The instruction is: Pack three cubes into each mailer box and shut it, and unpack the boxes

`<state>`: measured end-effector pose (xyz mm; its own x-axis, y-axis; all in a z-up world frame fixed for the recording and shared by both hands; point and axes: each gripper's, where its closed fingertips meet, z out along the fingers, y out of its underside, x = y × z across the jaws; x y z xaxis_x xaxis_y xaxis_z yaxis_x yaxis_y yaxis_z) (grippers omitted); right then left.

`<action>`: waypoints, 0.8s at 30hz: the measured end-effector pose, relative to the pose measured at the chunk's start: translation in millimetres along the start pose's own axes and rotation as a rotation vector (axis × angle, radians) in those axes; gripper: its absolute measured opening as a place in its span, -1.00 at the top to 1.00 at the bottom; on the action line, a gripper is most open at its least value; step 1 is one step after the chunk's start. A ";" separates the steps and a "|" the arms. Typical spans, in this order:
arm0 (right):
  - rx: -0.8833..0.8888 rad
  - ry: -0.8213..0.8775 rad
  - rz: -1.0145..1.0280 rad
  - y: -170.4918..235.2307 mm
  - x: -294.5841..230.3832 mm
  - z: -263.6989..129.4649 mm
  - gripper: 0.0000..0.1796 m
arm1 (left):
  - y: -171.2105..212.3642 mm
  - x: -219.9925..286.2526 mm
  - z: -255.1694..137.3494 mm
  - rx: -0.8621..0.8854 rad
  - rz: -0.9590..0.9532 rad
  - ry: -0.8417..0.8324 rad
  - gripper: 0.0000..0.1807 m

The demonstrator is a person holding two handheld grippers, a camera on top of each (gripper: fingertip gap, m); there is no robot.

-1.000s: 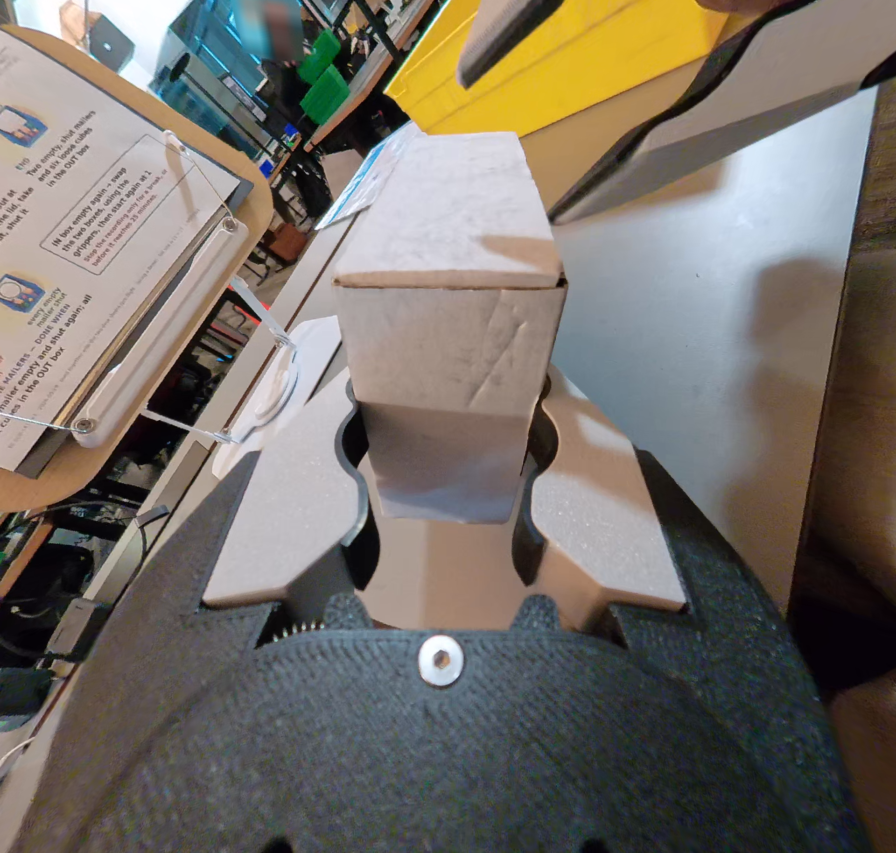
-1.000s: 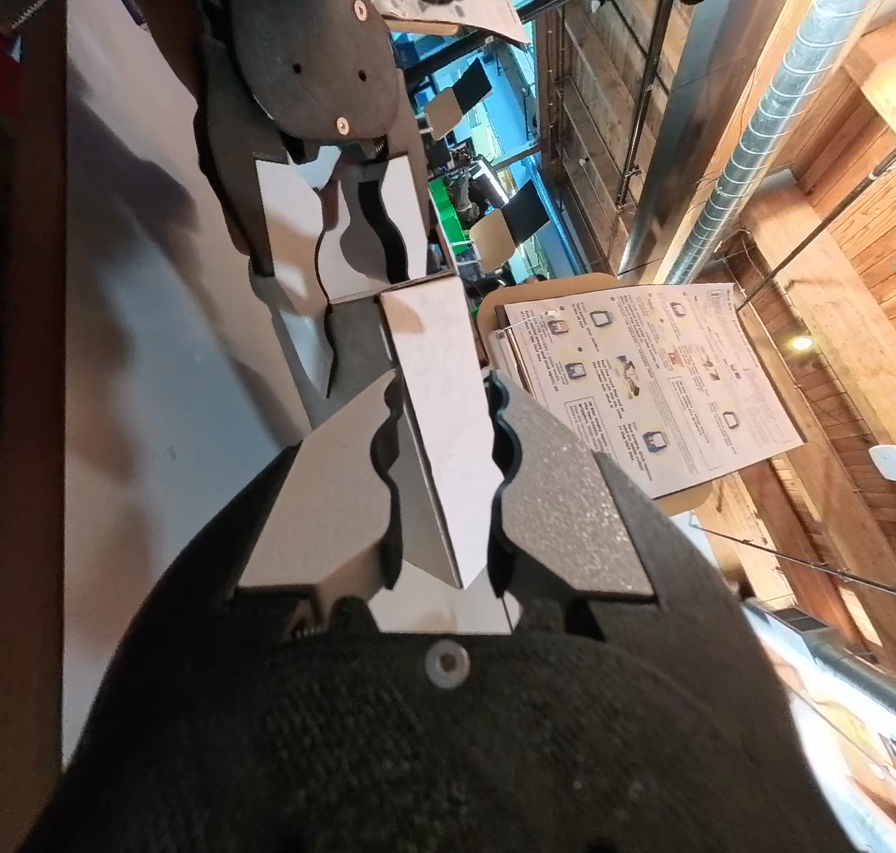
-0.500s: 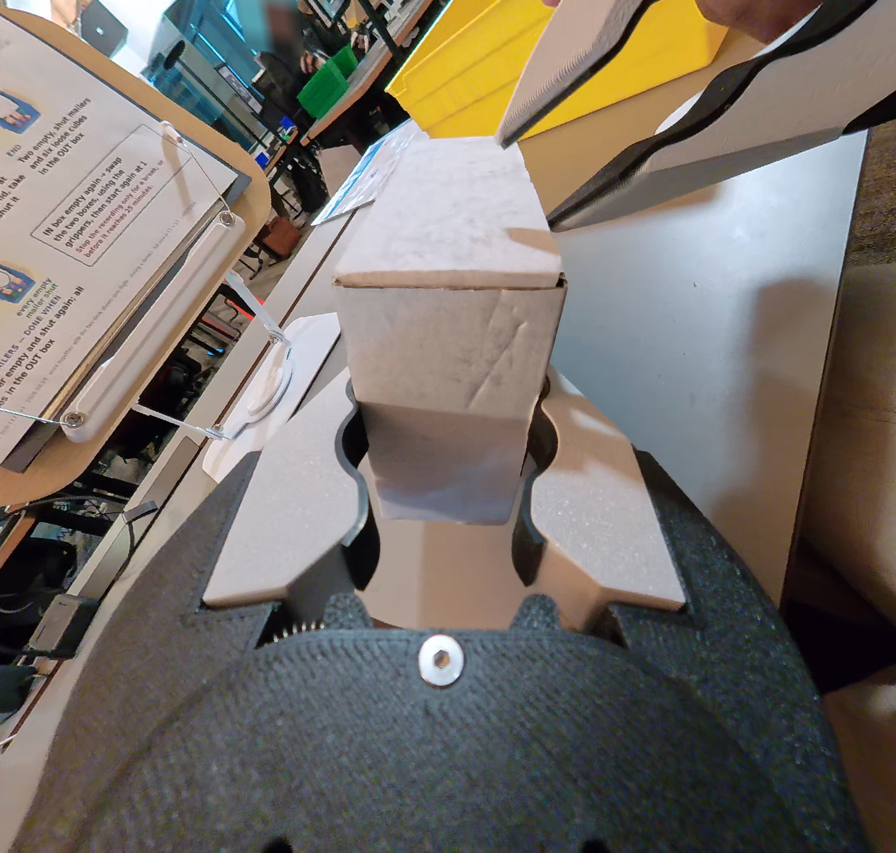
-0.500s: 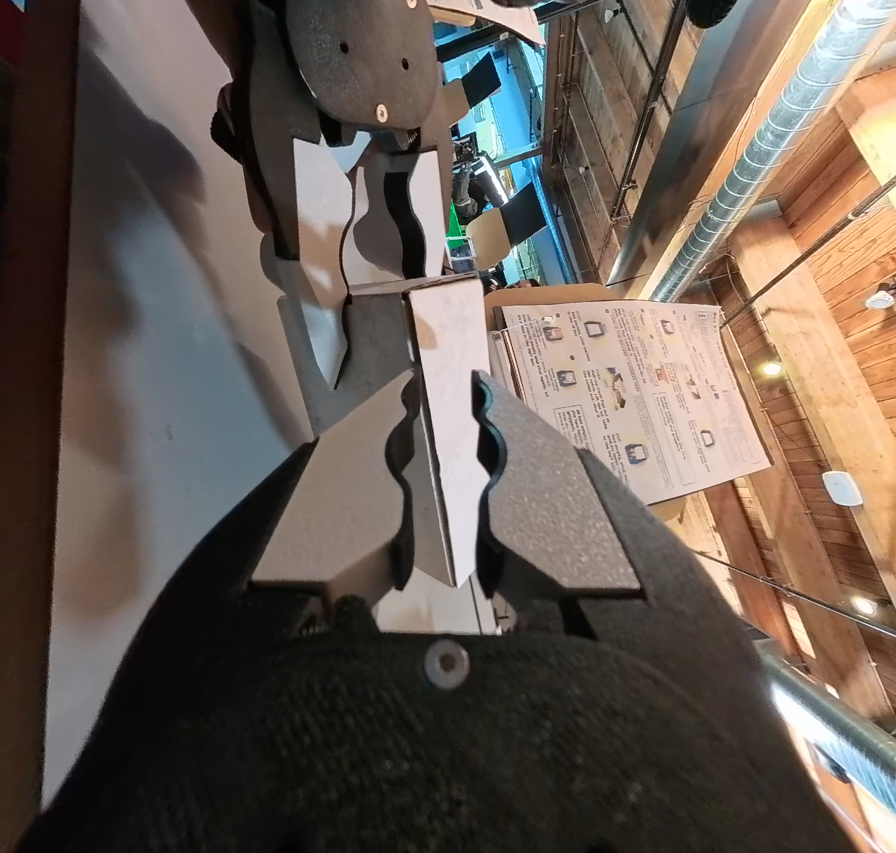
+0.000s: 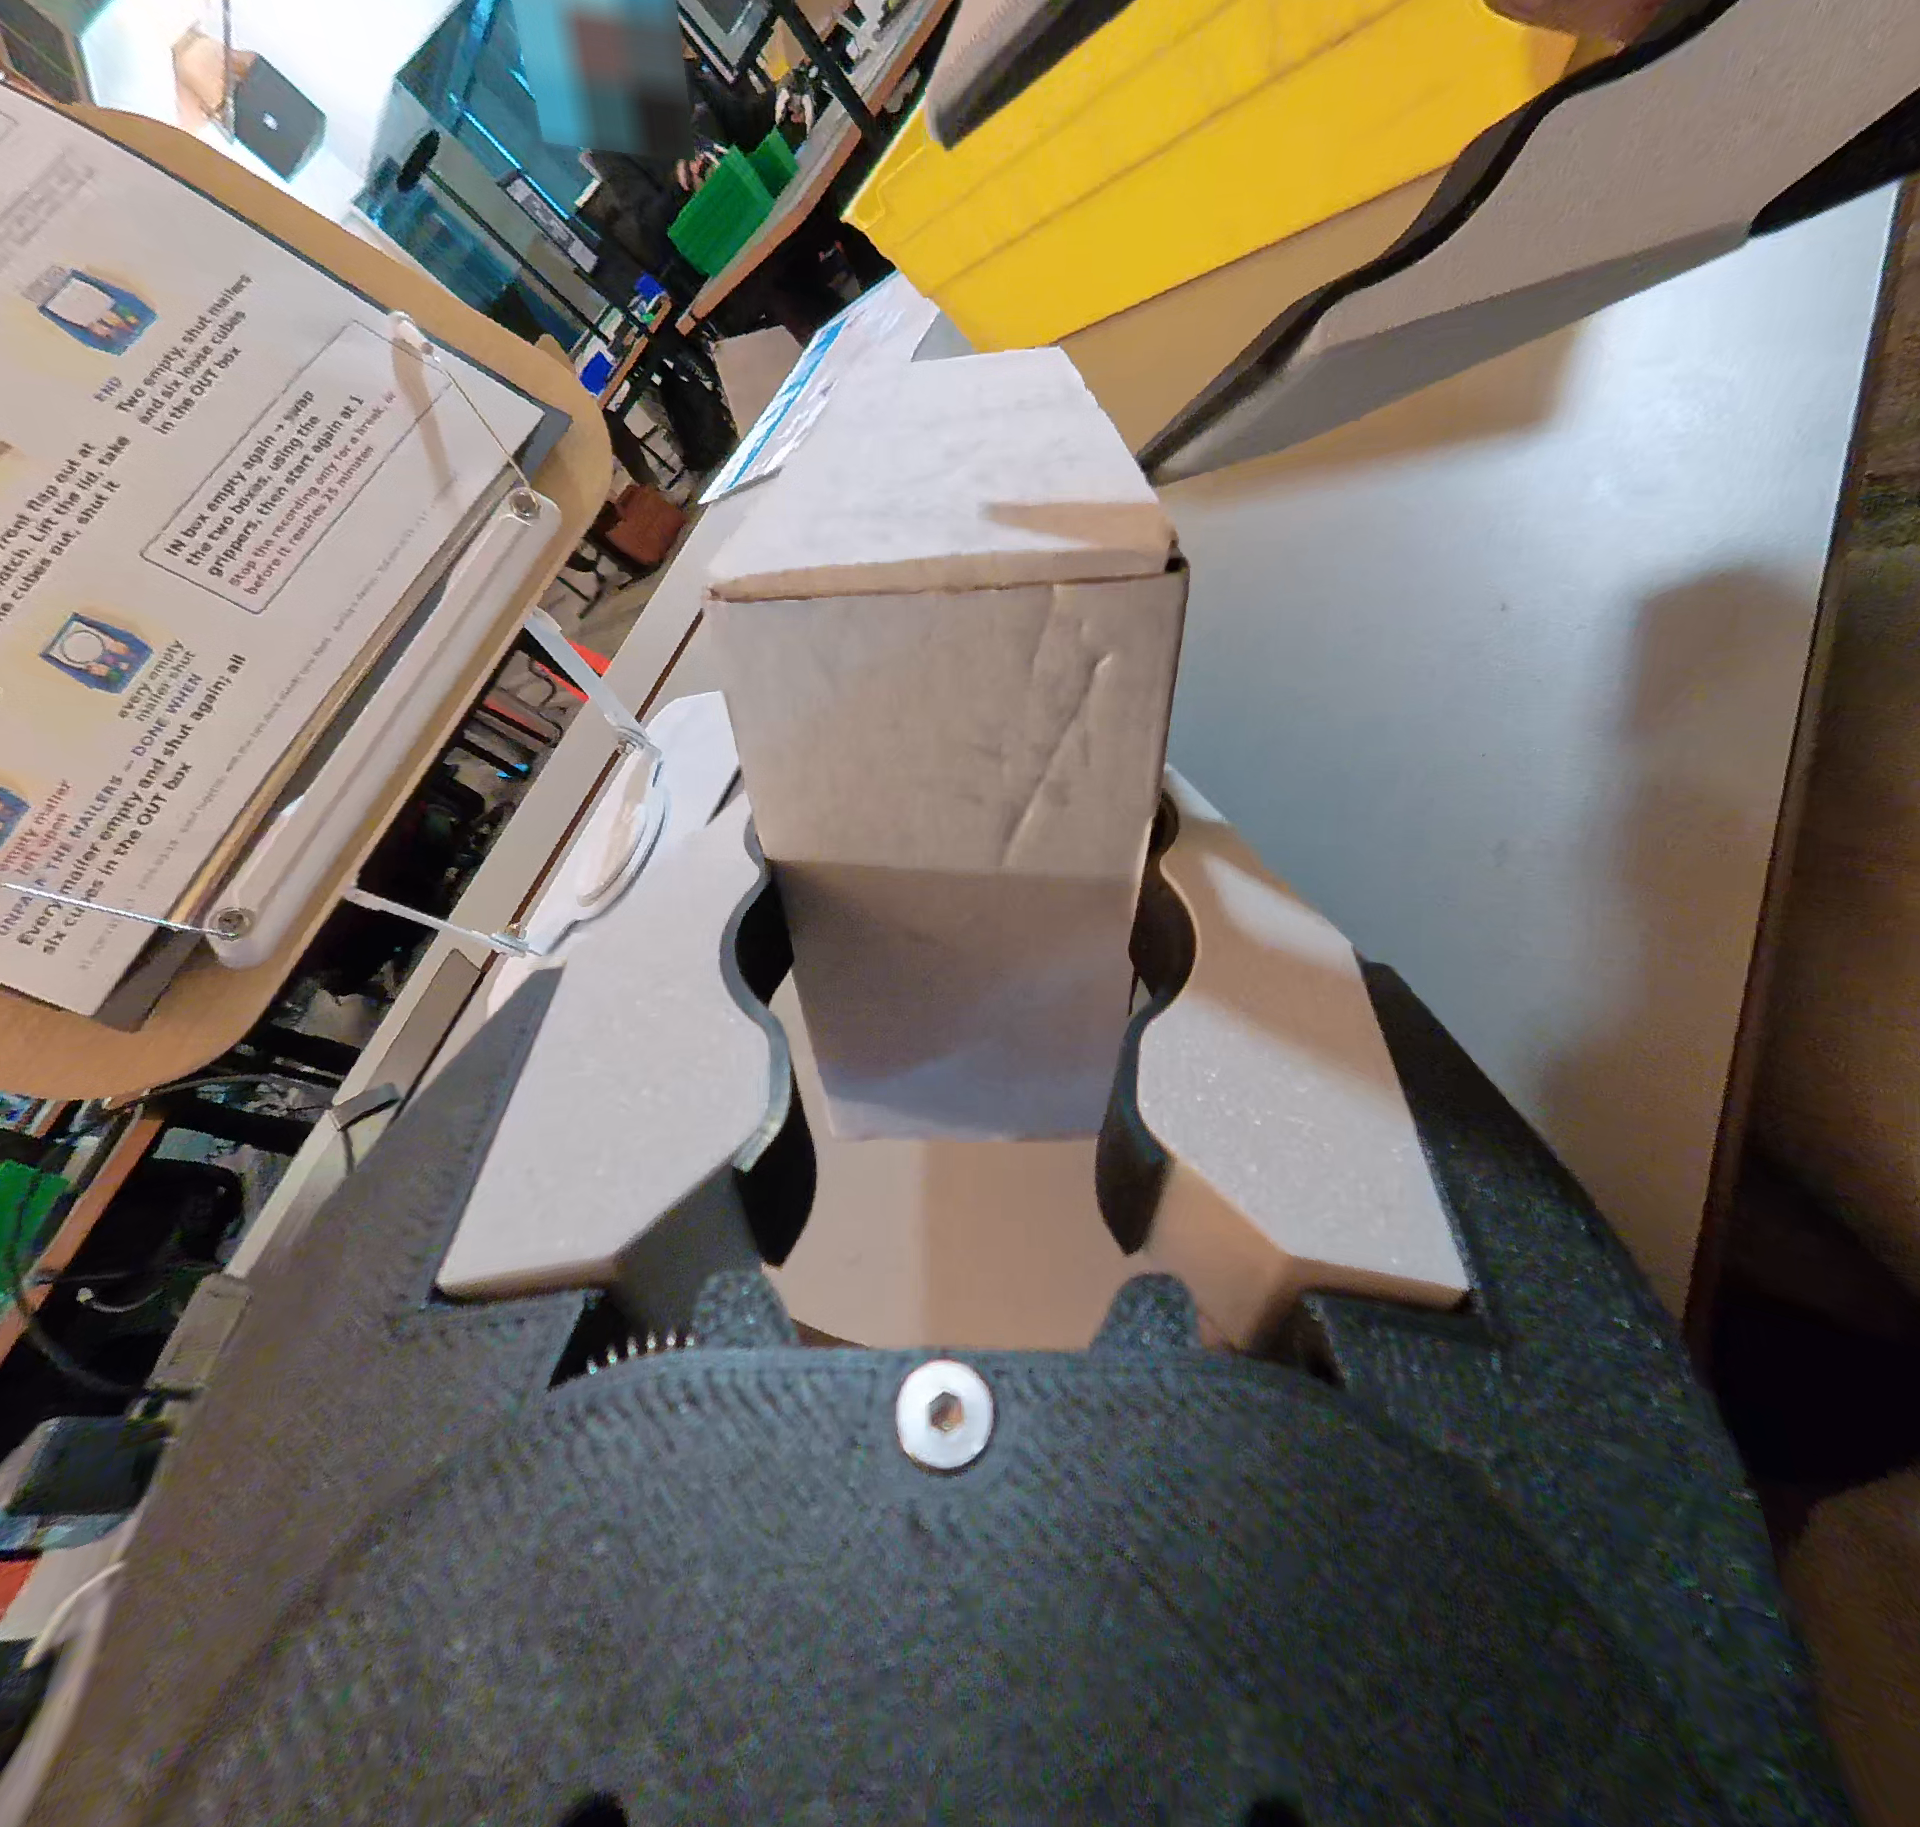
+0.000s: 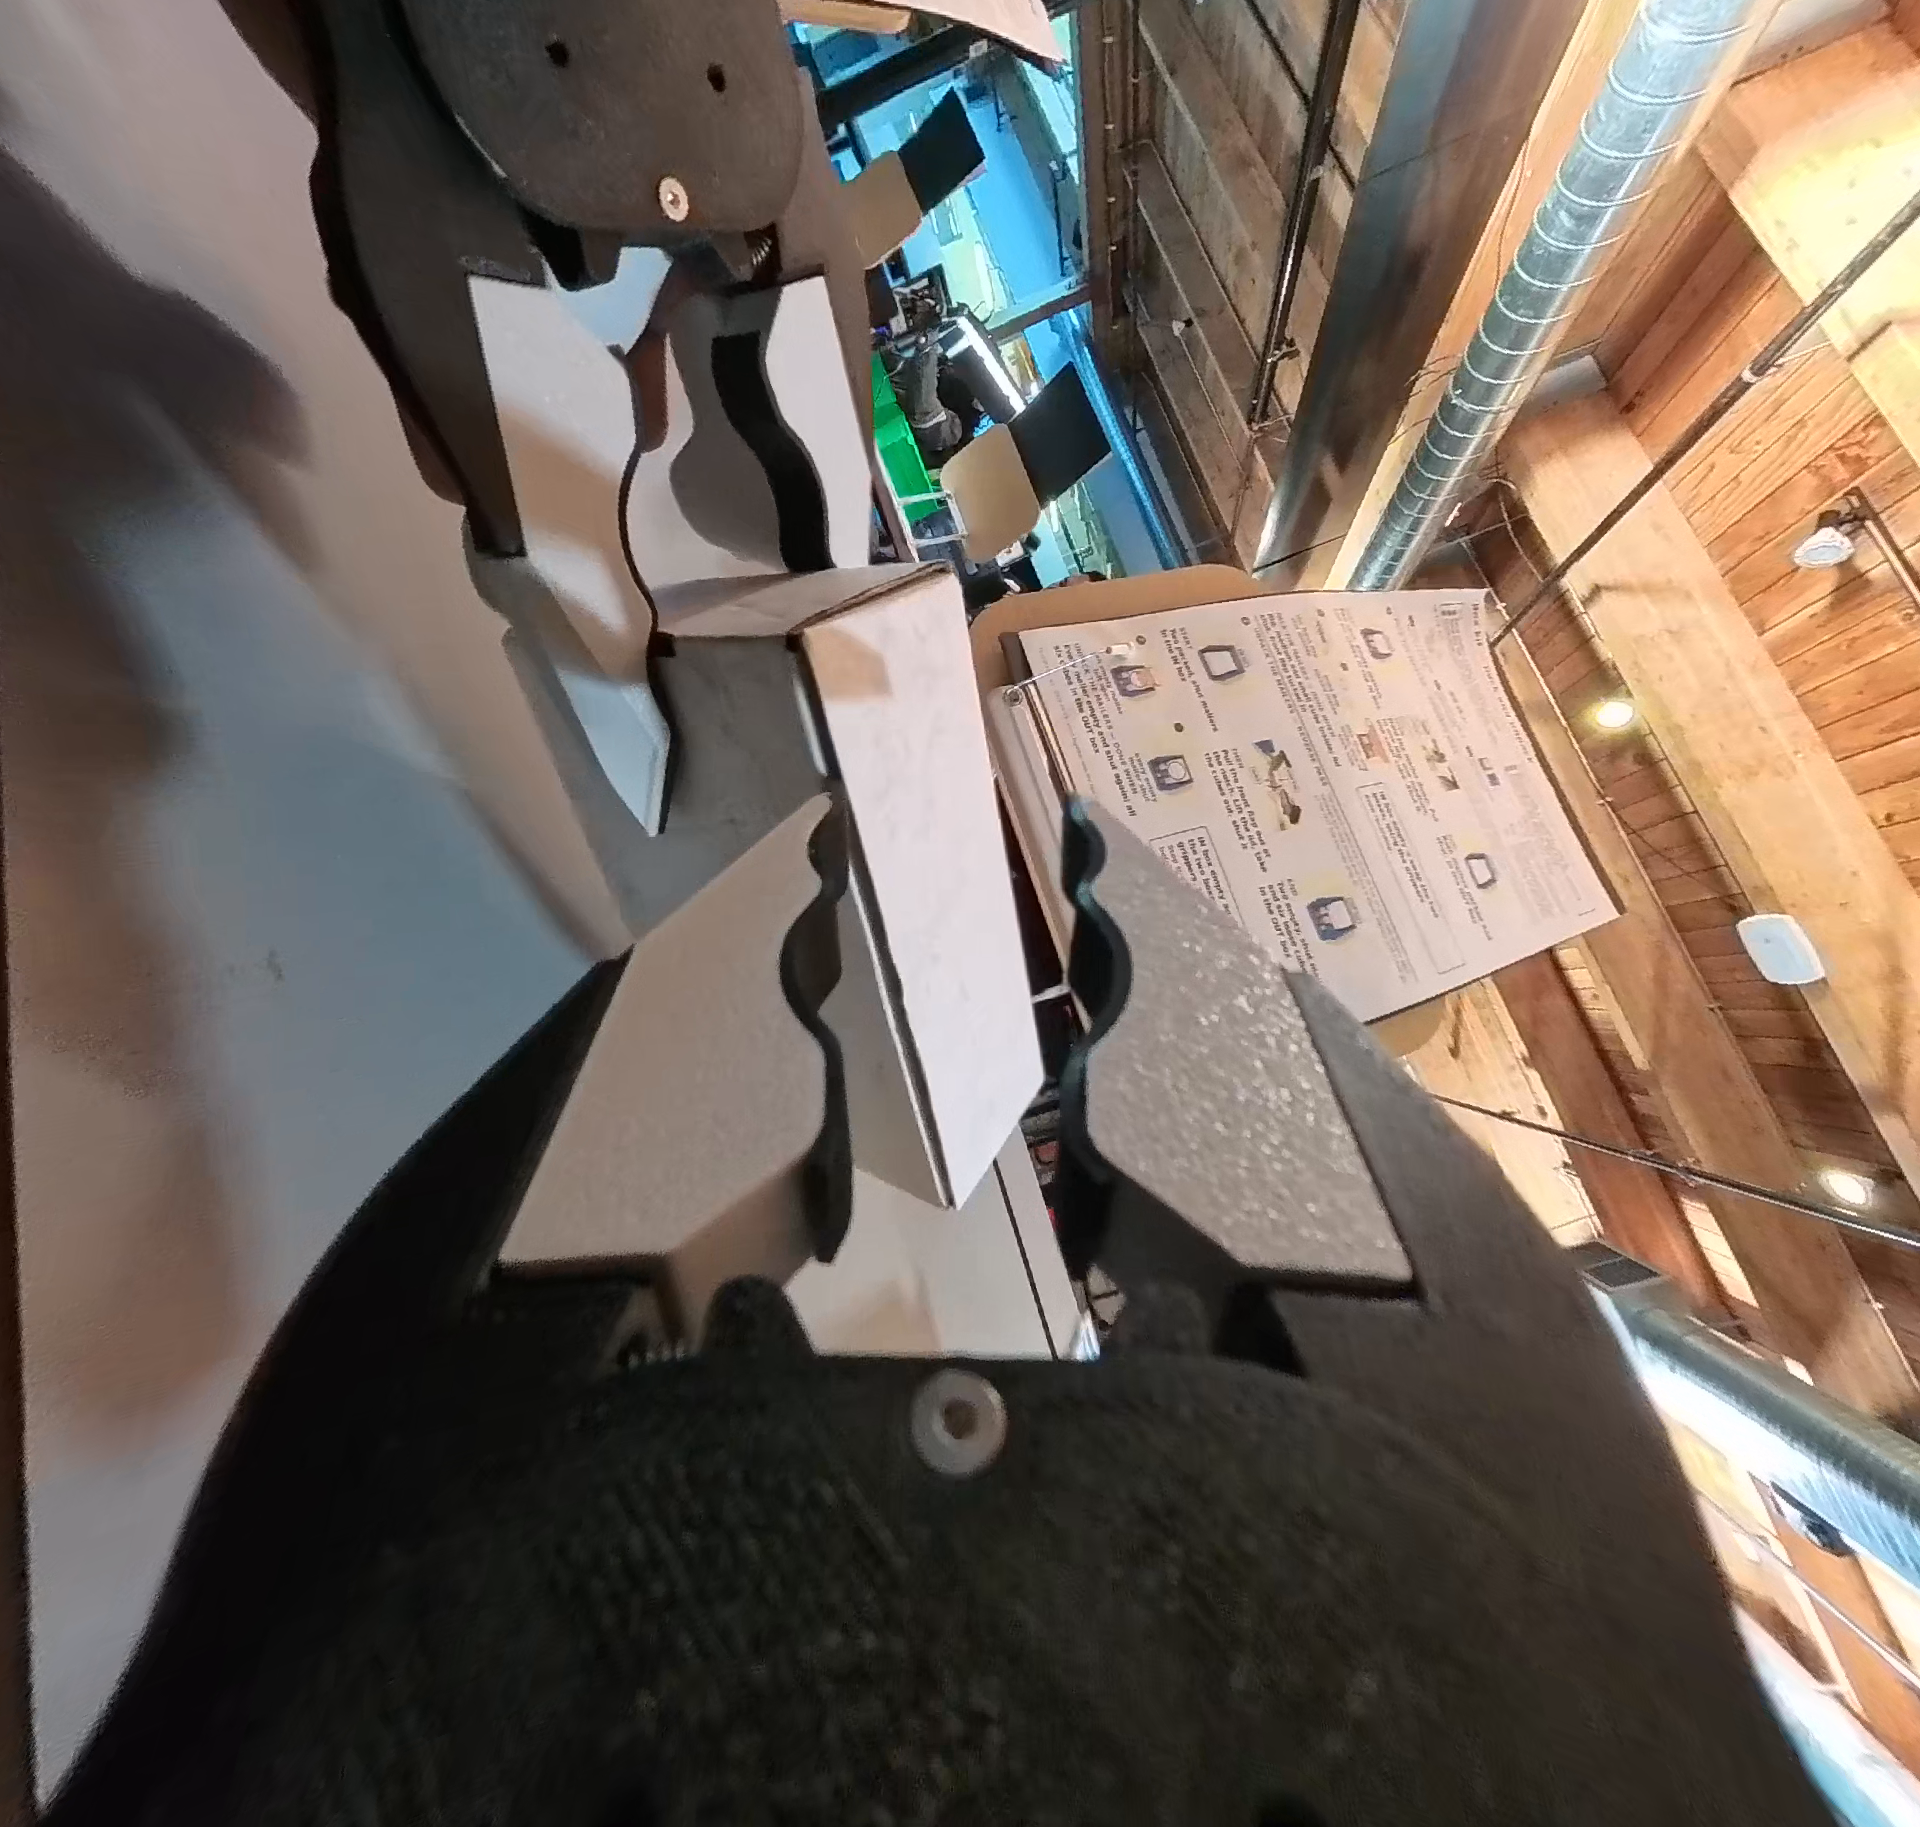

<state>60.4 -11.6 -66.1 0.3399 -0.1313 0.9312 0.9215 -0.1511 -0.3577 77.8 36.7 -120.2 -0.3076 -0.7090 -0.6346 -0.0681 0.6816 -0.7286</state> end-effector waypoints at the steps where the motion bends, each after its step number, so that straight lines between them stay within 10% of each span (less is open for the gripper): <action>1: 0.002 0.004 0.004 -0.2 1.0 -0.4 0.57 | -0.9 0.3 -0.3 0.001 -0.010 0.004 0.29; 24: 0.029 -0.011 0.146 -1.9 6.9 1.3 0.61 | -1.8 2.1 -1.6 0.008 -0.081 0.054 0.28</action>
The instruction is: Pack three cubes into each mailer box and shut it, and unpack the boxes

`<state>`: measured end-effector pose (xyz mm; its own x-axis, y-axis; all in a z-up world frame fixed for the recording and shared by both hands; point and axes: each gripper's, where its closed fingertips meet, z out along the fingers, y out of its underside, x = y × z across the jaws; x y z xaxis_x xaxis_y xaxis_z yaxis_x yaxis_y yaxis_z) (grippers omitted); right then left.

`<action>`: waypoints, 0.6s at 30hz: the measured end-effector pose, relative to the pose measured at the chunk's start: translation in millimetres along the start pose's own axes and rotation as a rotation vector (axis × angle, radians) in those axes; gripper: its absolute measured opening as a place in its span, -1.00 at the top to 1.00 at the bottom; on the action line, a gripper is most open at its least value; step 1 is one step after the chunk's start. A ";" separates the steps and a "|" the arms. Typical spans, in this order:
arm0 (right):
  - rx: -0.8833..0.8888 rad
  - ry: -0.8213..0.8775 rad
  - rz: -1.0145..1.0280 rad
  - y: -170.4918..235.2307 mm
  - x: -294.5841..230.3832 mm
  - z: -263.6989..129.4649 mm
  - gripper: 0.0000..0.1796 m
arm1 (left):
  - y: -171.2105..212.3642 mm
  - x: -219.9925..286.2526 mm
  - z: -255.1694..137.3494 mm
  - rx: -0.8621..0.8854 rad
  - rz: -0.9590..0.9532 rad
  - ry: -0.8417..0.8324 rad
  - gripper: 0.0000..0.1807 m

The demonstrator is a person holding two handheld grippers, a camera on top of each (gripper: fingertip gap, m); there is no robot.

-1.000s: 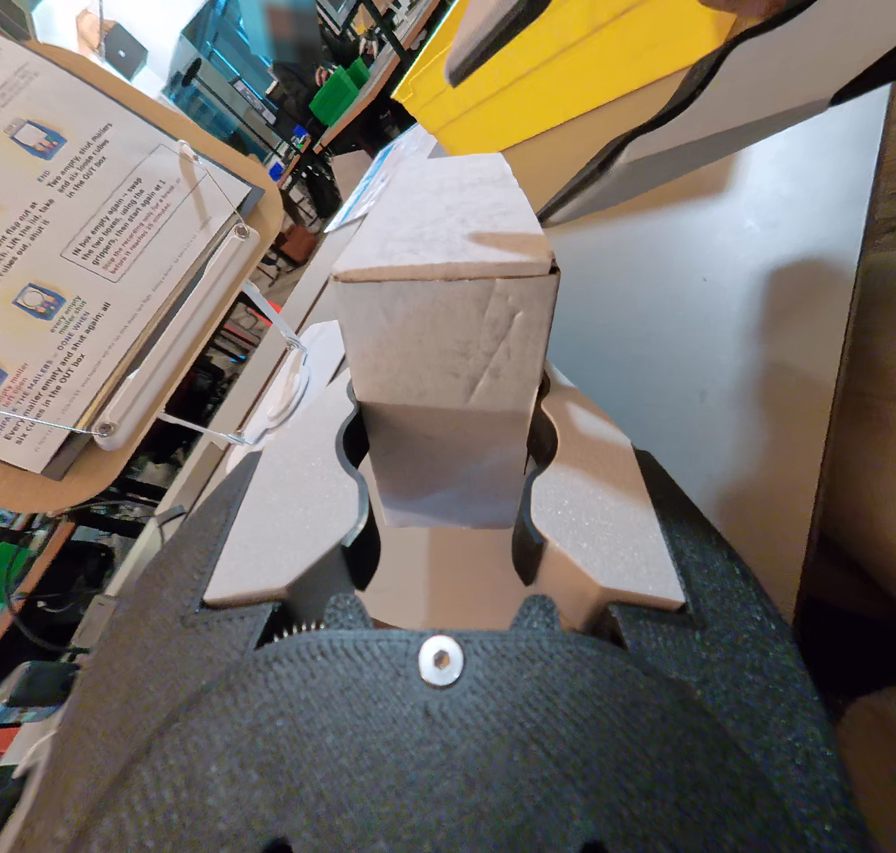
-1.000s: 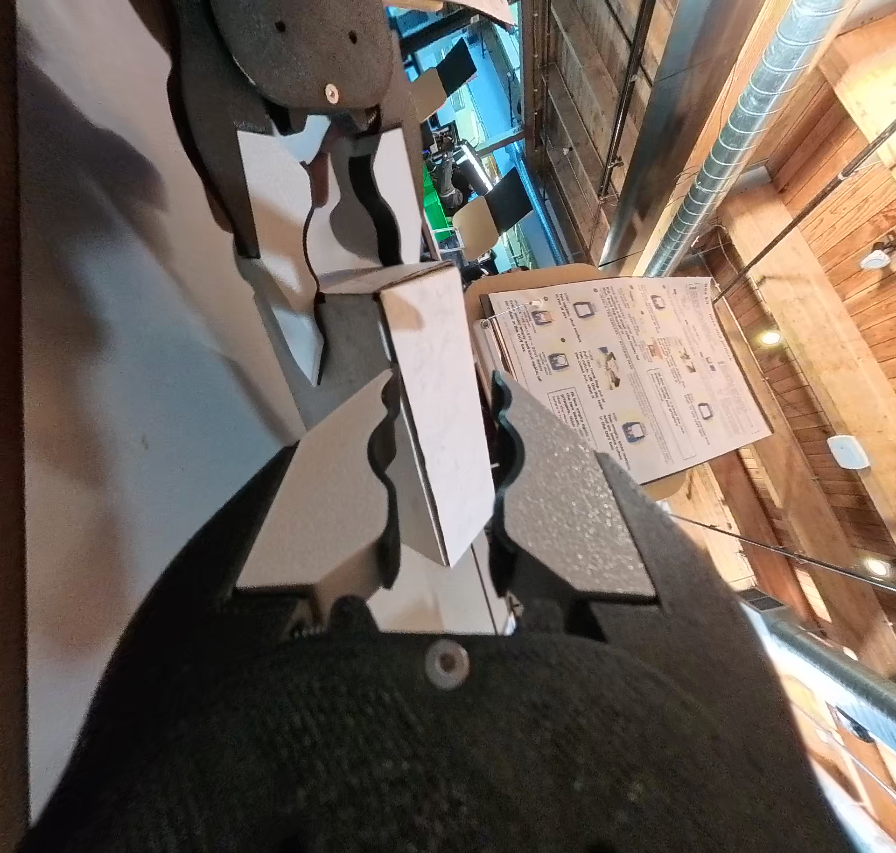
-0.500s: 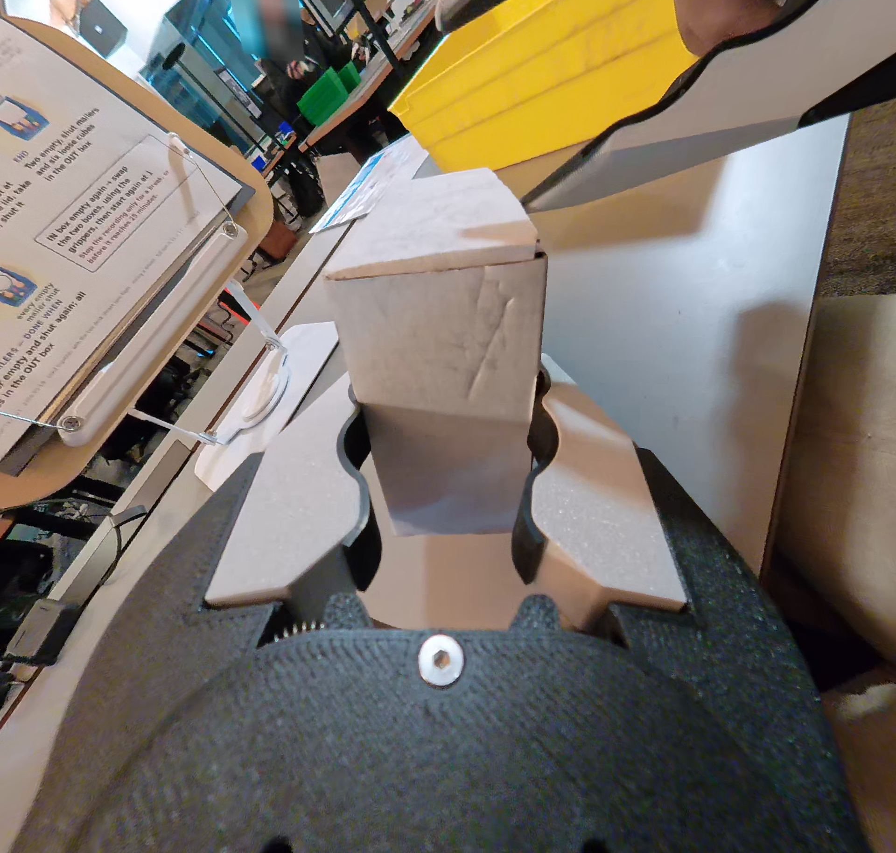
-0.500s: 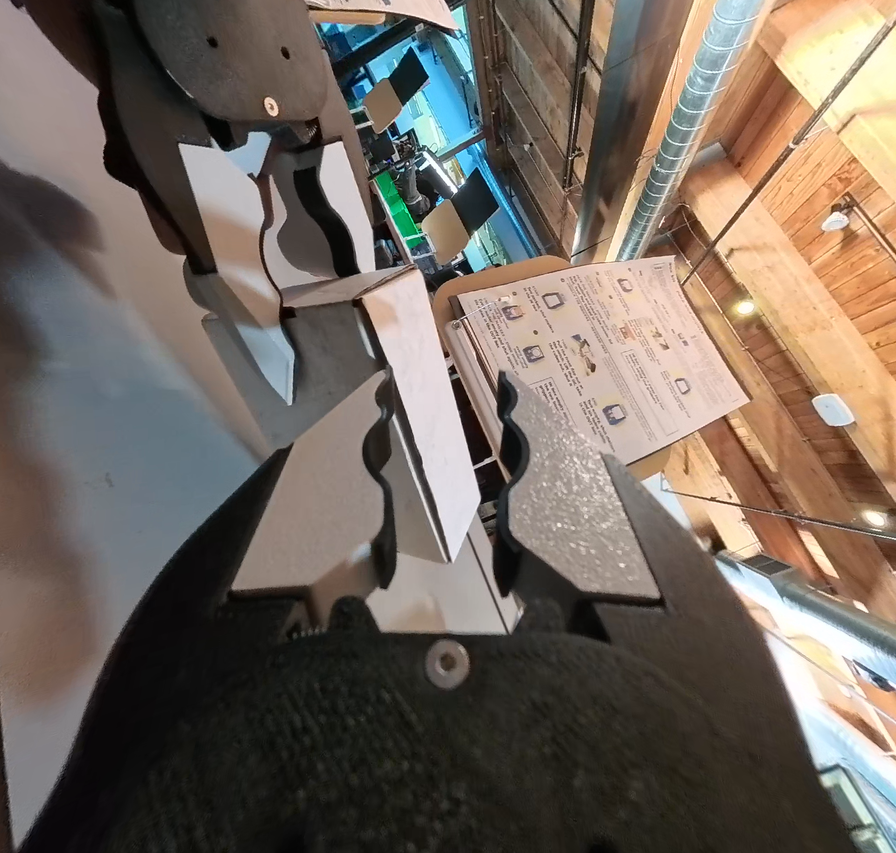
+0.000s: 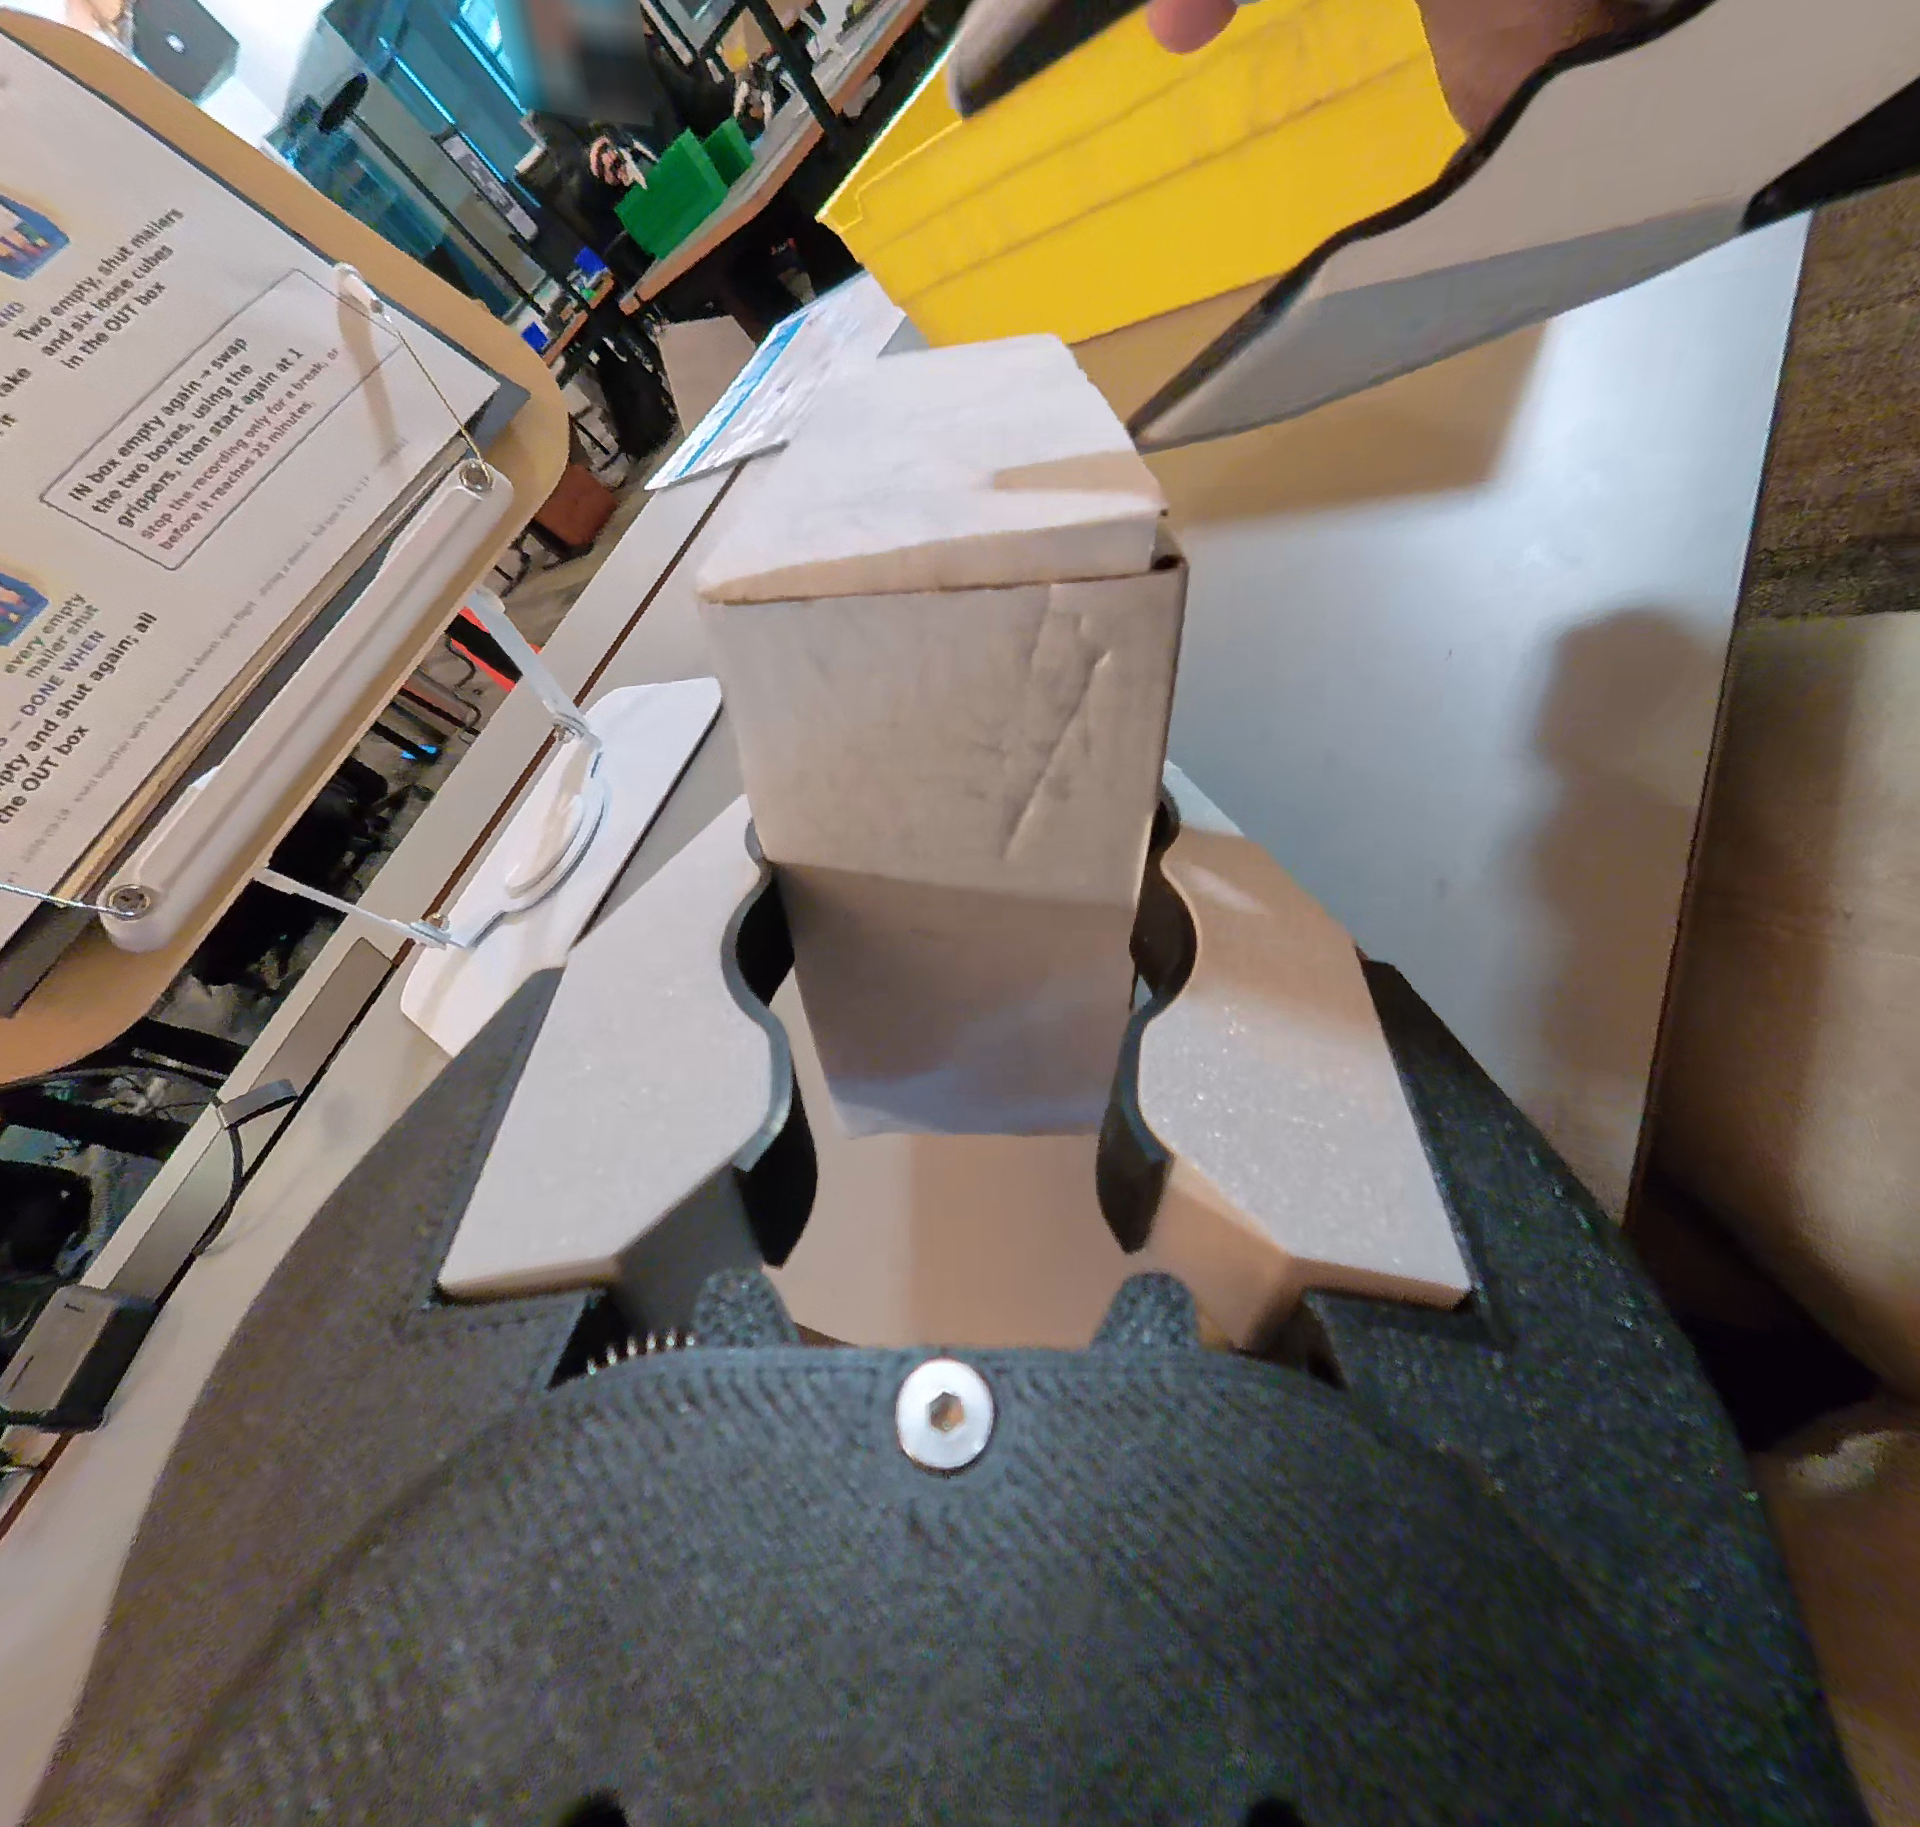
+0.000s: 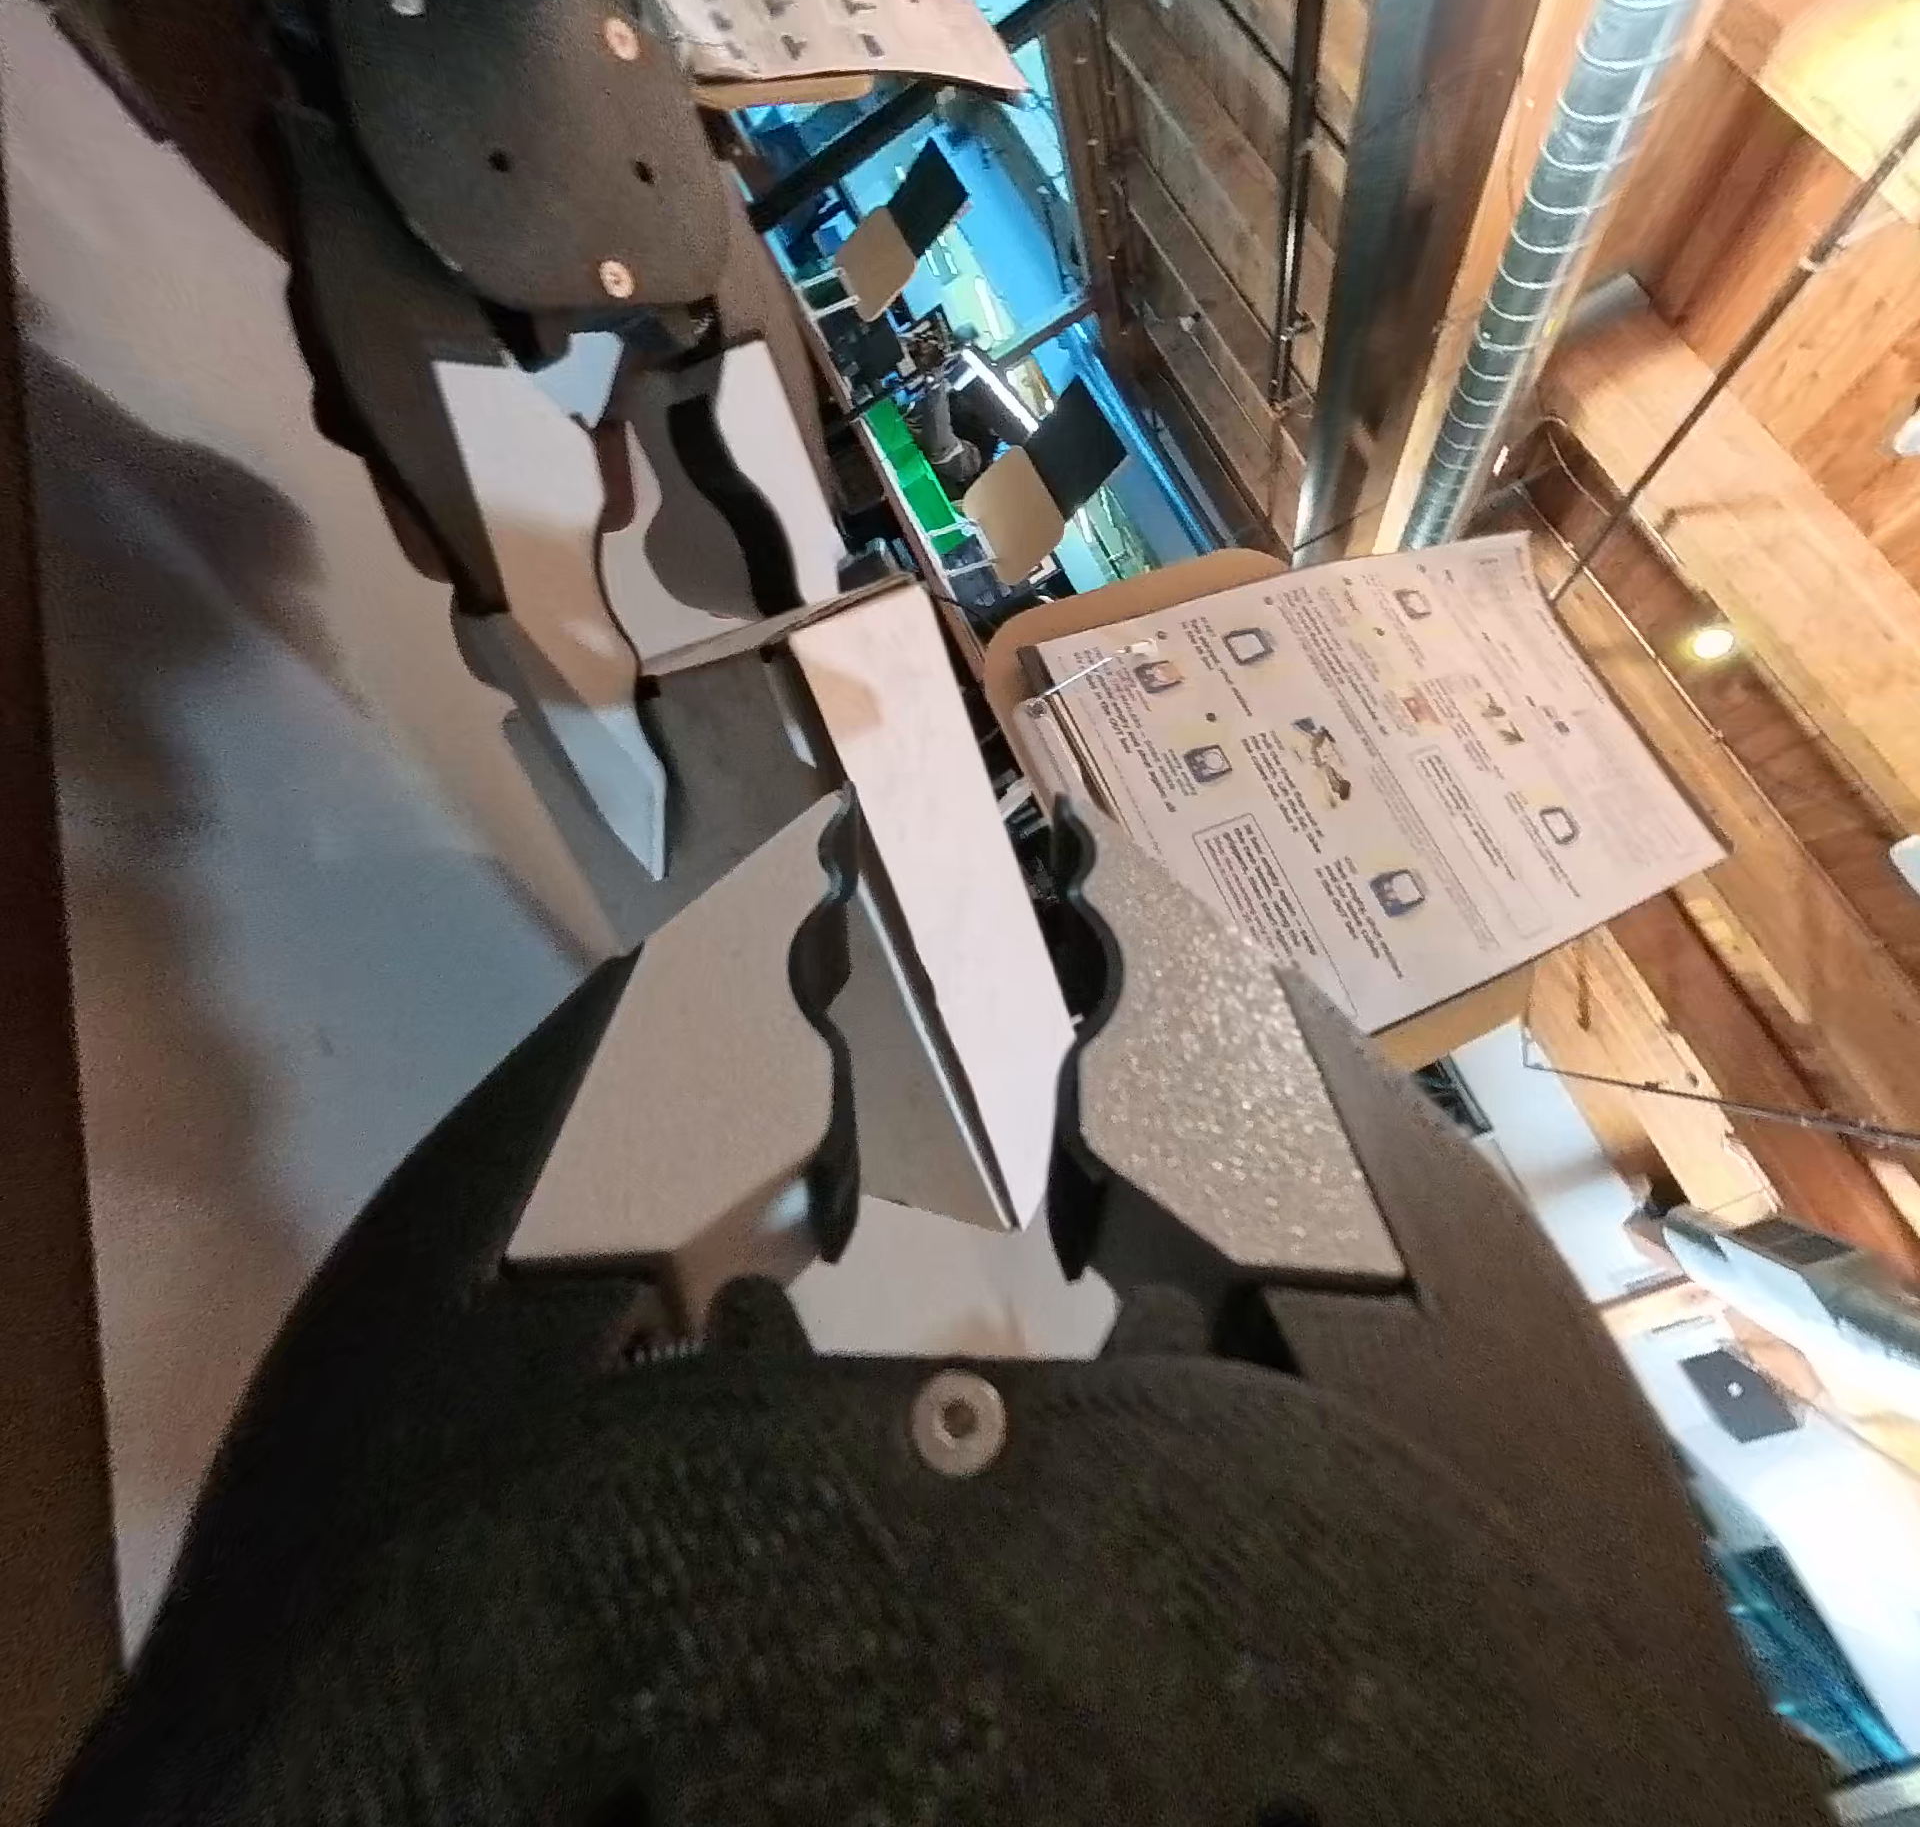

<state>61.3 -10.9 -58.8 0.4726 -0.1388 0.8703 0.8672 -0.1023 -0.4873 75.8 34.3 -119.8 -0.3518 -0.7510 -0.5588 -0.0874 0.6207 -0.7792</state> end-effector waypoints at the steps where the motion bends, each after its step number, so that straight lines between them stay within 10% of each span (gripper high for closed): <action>1: -0.001 -0.009 -0.016 0.0 -2.5 0.4 0.62 | 1.7 0.6 0.7 -0.002 -0.003 0.002 0.28; 18: -0.037 0.021 -0.213 3.9 -4.5 1.9 0.68 | 1.0 3.8 1.3 -0.006 0.009 0.007 0.29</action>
<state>62.8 -8.8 -64.5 0.2756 -0.1304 0.9524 0.9407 -0.1673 -0.2952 75.5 31.7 -123.1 -0.3588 -0.7440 -0.5636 -0.0895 0.6285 -0.7727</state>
